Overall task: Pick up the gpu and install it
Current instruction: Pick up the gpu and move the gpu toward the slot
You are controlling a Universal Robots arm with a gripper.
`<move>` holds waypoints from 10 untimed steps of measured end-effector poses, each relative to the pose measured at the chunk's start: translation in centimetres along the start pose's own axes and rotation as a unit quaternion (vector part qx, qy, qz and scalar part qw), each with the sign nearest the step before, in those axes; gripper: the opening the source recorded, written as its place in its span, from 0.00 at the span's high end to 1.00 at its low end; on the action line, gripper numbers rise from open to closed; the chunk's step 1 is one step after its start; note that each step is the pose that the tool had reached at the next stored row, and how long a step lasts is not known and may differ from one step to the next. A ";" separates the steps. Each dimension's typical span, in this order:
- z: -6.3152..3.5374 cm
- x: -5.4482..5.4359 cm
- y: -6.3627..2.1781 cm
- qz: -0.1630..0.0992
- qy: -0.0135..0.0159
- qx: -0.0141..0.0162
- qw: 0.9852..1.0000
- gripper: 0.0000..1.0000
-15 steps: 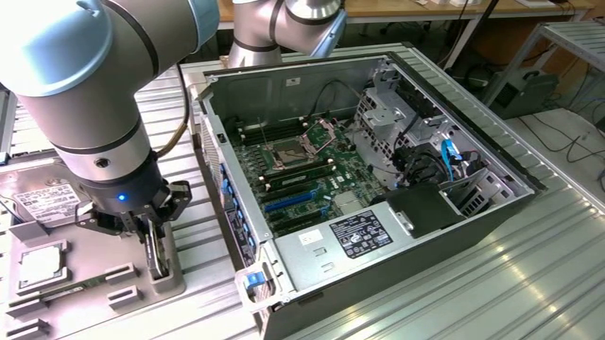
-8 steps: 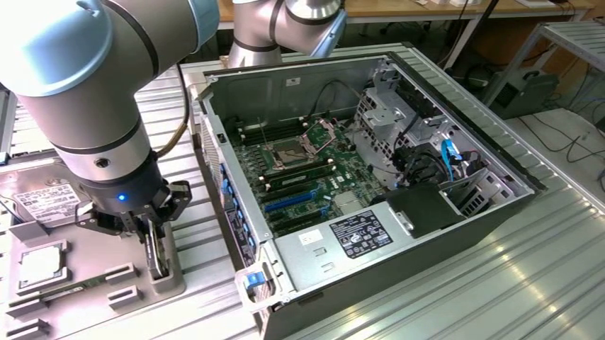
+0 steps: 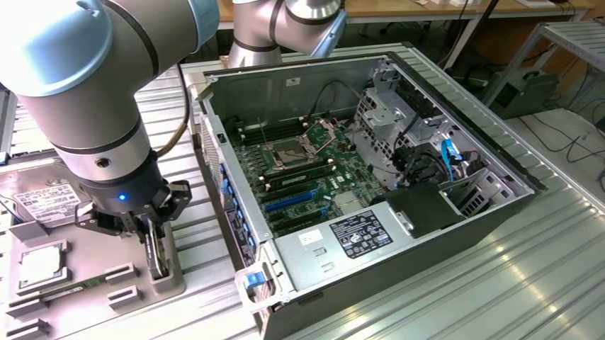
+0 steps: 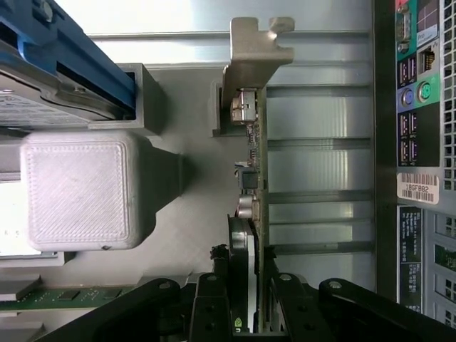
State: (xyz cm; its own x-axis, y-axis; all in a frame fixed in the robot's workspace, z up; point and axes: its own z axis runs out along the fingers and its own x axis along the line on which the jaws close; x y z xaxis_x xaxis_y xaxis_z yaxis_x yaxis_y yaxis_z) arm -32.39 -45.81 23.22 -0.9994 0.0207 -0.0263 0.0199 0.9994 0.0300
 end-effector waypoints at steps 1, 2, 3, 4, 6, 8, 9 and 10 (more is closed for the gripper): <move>0.00 0.0 0.00 -0.002 0.000 0.000 1.000 0.72; 0.00 0.0 0.00 -0.003 0.000 0.000 1.000 0.72; 0.00 0.0 0.00 -0.005 0.000 0.000 1.000 0.72; 0.00 0.0 0.00 -0.007 0.000 0.000 1.000 0.72; 0.00 0.0 0.00 -0.012 0.000 0.000 1.000 0.72; 0.00 0.0 0.00 -0.015 0.000 0.000 1.000 0.72; 0.00 0.0 0.00 -0.015 0.000 0.000 1.000 0.72; 0.00 0.0 0.00 -0.015 0.000 0.000 1.000 0.72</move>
State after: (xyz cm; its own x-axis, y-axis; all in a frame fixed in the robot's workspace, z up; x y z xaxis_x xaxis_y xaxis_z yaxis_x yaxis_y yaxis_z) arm -32.39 -45.81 23.22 -0.9996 -0.0092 -0.0262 -0.0100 0.9995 0.0300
